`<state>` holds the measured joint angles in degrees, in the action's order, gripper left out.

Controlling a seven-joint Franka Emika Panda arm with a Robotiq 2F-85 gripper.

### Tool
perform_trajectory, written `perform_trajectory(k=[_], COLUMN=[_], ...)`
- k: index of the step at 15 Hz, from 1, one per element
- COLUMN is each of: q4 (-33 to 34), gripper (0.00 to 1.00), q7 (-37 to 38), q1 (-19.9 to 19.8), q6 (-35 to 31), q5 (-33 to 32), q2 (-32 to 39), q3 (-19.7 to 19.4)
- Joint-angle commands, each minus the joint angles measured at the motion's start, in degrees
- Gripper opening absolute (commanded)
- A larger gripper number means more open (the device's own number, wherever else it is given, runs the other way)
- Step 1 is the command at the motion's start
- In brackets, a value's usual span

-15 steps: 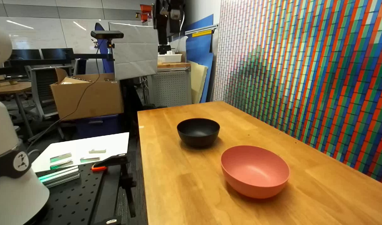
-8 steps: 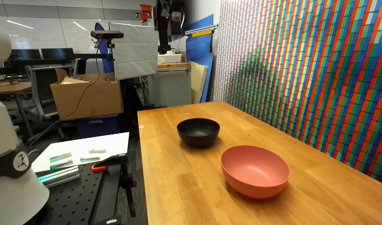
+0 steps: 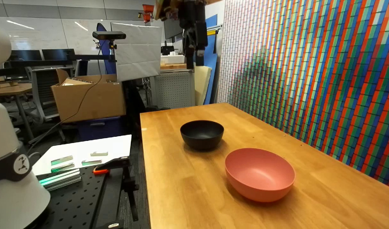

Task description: Put the black bowl on top of the brown bowl

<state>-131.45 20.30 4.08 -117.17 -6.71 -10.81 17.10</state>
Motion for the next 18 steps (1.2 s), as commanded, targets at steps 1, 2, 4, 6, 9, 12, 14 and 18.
perform_trajectory(k=[1, 2, 4, 6, 9, 12, 14, 18], q4=[8.57, 10.12, 12.82, 15.33, 17.64, 18.59, 19.02, 19.82], gripper=[1.0, 1.0, 1.0, 1.0, 1.0, 1.0, 1.0, 1.0], q7=[5.39, 5.96, 6.58, 6.62, 8.09, 12.16, 15.34, 20.31], q1=[1.79, 2.52, 3.98, 5.54, 8.1, 11.29, 13.44, 16.18], q6=[-0.4, -0.3, 0.19, 0.59, -0.31, -1.74, -2.99, -4.33], q5=[-2.98, -3.69, -4.38, -4.94, -6.03, -9.65, -12.27, -15.27], q2=[14.45, 17.75, 22.88, 27.36, 32.46, 36.48, 38.88, 43.0], q3=[-0.79, -1.39, -3.0, -4.88, -7.82, -10.91, -12.64, -14.93])
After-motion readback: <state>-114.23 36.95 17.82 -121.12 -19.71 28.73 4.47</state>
